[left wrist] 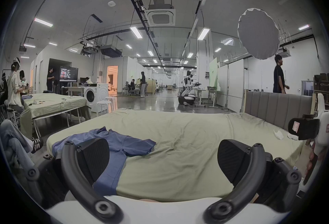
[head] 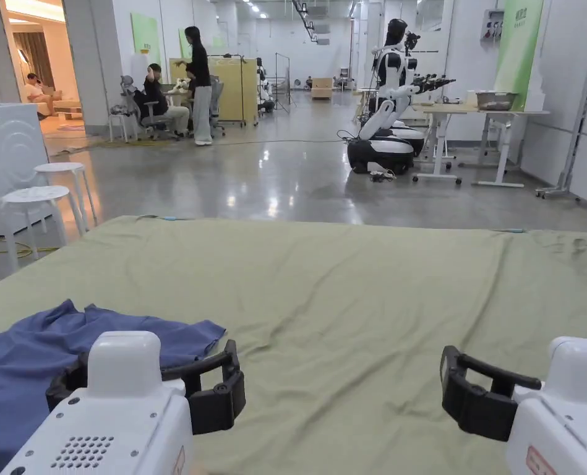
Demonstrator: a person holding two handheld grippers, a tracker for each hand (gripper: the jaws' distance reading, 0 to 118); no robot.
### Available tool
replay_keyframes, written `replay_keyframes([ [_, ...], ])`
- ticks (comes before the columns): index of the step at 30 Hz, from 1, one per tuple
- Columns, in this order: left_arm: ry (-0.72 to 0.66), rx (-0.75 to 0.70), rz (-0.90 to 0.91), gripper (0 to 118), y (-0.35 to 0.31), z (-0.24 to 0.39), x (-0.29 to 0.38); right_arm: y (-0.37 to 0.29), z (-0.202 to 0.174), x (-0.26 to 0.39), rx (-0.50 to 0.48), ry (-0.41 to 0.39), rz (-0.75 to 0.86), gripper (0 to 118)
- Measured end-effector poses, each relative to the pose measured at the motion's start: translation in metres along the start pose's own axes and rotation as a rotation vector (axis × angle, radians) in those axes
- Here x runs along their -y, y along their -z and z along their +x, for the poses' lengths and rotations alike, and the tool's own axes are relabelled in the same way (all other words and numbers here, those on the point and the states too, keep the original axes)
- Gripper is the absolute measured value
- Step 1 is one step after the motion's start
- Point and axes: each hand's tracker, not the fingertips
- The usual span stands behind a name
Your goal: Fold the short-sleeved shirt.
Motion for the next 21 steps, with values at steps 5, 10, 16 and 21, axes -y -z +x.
replay_keyframes([
  [5, 0.464, -0.168, 0.069, 118, 0.012, 0.026, -0.001, 0.004, -0.029, 0.001, 0.099, -0.511, 0.103, 118],
  [10, 1.698, -0.239, 0.466, 118, 0.006, 0.057, 0.075, -0.002, -0.066, 0.086, 0.113, -1.896, 0.334, 118],
  [16, 1.373, -0.208, 0.281, 118, 0.013, 0.058, 0.078, 0.003, -0.064, 0.087, -0.006, -1.553, 0.149, 118],
  [21, 0.219, -0.099, 0.112, 118, -0.001, 0.001, -0.02, -0.001, -0.012, -0.003, -0.241, -0.294, 0.041, 118],
])
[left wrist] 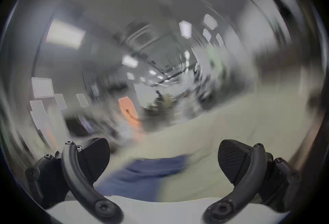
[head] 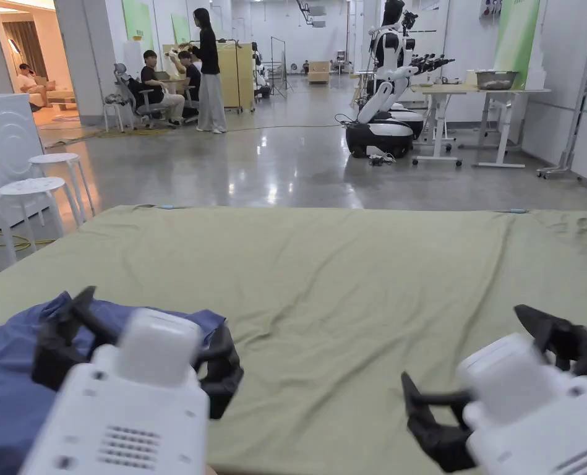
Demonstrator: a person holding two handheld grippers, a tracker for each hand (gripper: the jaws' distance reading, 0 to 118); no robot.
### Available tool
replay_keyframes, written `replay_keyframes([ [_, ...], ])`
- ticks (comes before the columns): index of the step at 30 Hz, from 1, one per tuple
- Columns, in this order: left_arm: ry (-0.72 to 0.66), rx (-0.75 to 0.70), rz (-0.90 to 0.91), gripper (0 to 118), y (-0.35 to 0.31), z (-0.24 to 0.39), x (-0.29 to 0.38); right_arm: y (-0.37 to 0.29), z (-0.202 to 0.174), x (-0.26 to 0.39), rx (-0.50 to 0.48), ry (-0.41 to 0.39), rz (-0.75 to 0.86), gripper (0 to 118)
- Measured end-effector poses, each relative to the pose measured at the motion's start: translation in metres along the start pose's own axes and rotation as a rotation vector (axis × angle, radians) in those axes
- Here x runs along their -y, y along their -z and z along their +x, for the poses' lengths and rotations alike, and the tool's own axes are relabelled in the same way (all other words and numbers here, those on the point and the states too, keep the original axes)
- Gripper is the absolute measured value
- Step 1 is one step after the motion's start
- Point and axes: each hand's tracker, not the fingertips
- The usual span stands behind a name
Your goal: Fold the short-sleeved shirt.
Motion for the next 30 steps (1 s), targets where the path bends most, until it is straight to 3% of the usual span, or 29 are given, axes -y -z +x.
replay_keyframes([
  [1, -0.28, 0.108, 0.028, 118, -0.004, -0.02, -0.003, 0.0, 0.026, -0.002, -0.077, 0.358, 0.02, 118],
  [2, -0.497, 0.148, 0.045, 118, 0.003, -0.038, 0.011, -0.001, 0.043, 0.006, -0.074, 0.581, 0.074, 118],
  [3, -0.606, 0.133, 0.048, 118, 0.003, -0.044, 0.014, -0.005, 0.051, 0.008, -0.064, 0.704, 0.142, 118],
  [4, -0.644, 0.105, 0.04, 118, 0.003, -0.046, 0.018, -0.007, 0.054, 0.014, -0.006, 0.733, 0.172, 118],
  [6, -0.585, 0.063, 0.001, 118, 0.005, -0.037, 0.023, -0.006, 0.055, 0.015, 0.159, 0.636, 0.091, 118],
  [7, -0.521, 0.081, -0.027, 118, 0.008, -0.034, 0.027, -0.004, 0.045, 0.017, 0.188, 0.536, 0.051, 118],
  [10, -0.368, 0.092, -0.08, 118, 0.009, -0.024, 0.035, -0.009, 0.035, 0.017, 0.202, 0.314, 0.043, 118],
  [12, -0.348, 0.093, -0.071, 118, 0.007, -0.02, 0.041, -0.009, 0.024, 0.018, 0.226, 0.243, 0.043, 118],
  [30, -0.332, 0.118, -0.102, 118, 0.004, -0.014, 0.038, -0.01, 0.013, 0.016, 0.241, 0.199, 0.01, 118],
])
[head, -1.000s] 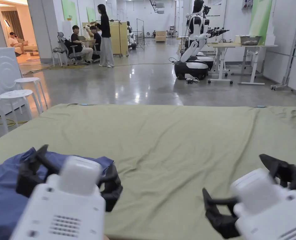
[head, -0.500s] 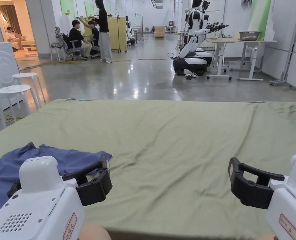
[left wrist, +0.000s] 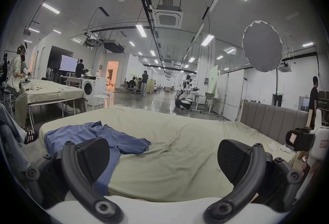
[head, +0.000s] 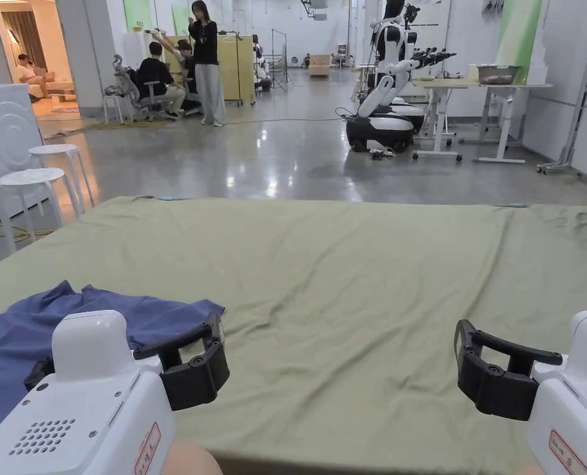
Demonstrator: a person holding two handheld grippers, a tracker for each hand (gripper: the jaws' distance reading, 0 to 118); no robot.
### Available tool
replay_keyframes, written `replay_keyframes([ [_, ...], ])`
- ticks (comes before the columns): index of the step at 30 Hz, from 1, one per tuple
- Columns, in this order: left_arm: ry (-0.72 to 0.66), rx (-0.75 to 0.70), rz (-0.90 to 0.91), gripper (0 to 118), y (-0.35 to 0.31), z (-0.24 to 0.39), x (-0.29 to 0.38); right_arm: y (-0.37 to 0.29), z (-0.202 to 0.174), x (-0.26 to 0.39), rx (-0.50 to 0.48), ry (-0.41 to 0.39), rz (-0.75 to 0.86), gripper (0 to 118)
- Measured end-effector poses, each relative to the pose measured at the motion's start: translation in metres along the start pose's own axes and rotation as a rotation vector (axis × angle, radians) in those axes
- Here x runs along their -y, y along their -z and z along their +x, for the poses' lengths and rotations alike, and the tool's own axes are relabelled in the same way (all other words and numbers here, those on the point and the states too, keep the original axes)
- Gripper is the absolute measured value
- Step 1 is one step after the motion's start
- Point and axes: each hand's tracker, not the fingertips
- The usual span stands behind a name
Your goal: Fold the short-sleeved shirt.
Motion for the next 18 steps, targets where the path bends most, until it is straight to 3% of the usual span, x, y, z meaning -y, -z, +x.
replay_keyframes([
  [18, 0.118, 0.007, 0.033, 118, -0.003, 0.015, -0.005, -0.002, -0.001, -0.001, 0.014, -0.007, 0.015, 118],
])
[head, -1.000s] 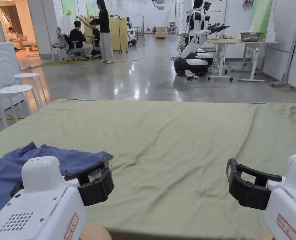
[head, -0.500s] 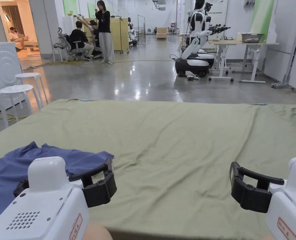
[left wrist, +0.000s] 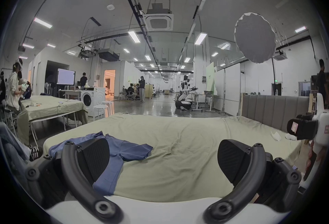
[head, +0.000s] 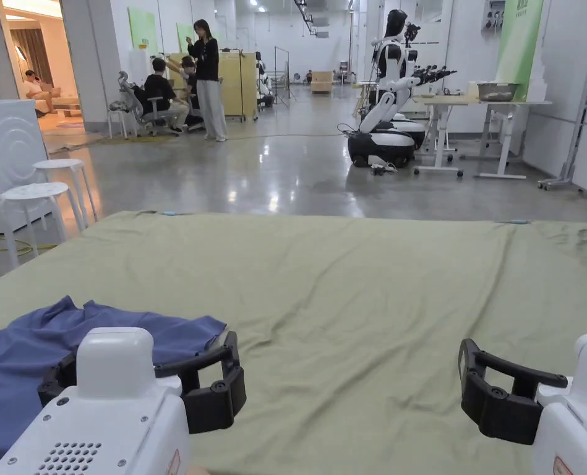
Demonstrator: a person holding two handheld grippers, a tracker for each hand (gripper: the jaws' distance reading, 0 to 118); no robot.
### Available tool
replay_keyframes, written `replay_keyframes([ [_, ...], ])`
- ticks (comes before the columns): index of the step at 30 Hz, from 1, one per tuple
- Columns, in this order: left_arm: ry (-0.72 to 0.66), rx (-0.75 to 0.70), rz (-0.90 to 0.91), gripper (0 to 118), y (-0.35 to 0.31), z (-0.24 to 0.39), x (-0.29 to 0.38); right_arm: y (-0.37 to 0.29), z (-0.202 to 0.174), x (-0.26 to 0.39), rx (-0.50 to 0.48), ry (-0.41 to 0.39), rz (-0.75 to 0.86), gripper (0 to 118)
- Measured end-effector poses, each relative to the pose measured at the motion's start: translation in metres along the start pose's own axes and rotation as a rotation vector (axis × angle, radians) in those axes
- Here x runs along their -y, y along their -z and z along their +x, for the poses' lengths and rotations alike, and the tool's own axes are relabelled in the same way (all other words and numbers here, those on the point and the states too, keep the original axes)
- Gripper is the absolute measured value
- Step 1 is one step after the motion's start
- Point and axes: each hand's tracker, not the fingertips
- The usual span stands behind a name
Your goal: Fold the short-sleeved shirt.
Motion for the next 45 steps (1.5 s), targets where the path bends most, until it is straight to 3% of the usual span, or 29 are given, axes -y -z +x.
replay_keyframes([
  [8, 0.091, 0.046, 0.011, 118, -0.002, 0.019, -0.003, -0.005, -0.004, -0.005, 0.035, -0.046, 0.041, 118],
  [9, 0.089, 0.043, 0.013, 118, -0.002, 0.022, -0.003, -0.006, -0.005, -0.005, 0.036, -0.063, 0.025, 113],
  [10, 0.082, 0.046, 0.019, 118, -0.004, 0.022, -0.003, -0.005, -0.007, -0.005, 0.043, -0.1, -0.02, 94],
  [11, 0.073, 0.056, 0.021, 106, -0.005, 0.023, -0.004, -0.004, -0.008, -0.004, 0.042, -0.113, -0.019, 49],
  [12, 0.064, 0.064, 0.022, 58, -0.006, 0.023, -0.005, -0.006, -0.008, -0.002, 0.034, -0.109, -0.004, 3],
  [14, 0.064, 0.066, 0.026, 25, -0.007, 0.023, -0.007, -0.005, -0.007, 0.0, 0.034, -0.067, -0.003, 3],
  [16, 0.059, 0.025, 0.033, 0, -0.009, 0.02, -0.008, -0.01, 0.0, 0.0, -0.035, 0.002, 0.0, 3],
  [19, 0.03, 0.067, -0.003, 0, -0.008, 0.009, -0.009, -0.009, -0.008, 0.0, 0.006, -0.075, 0.017, 3],
  [25, -0.001, 0.01, -0.008, 0, -0.009, -0.012, -0.011, 0.005, -0.022, -0.003, -0.064, -0.083, -0.004, 3],
  [28, 0.012, -0.089, -0.019, 0, -0.015, -0.039, -0.012, 0.025, -0.046, -0.001, -0.16, -0.096, -0.033, 3],
  [36, -0.025, -0.45, -0.064, 0, -0.051, -0.131, -0.007, 0.077, -0.161, 0.011, -0.592, -0.101, -0.098, 3],
  [40, -0.057, -0.536, -0.106, 0, -0.059, -0.159, 0.007, 0.092, -0.198, 0.017, -0.682, -0.084, -0.116, 3],
  [45, -0.076, -0.527, -0.193, 0, -0.034, -0.173, 0.032, 0.11, -0.207, 0.03, -0.68, -0.121, -0.13, 3],
])
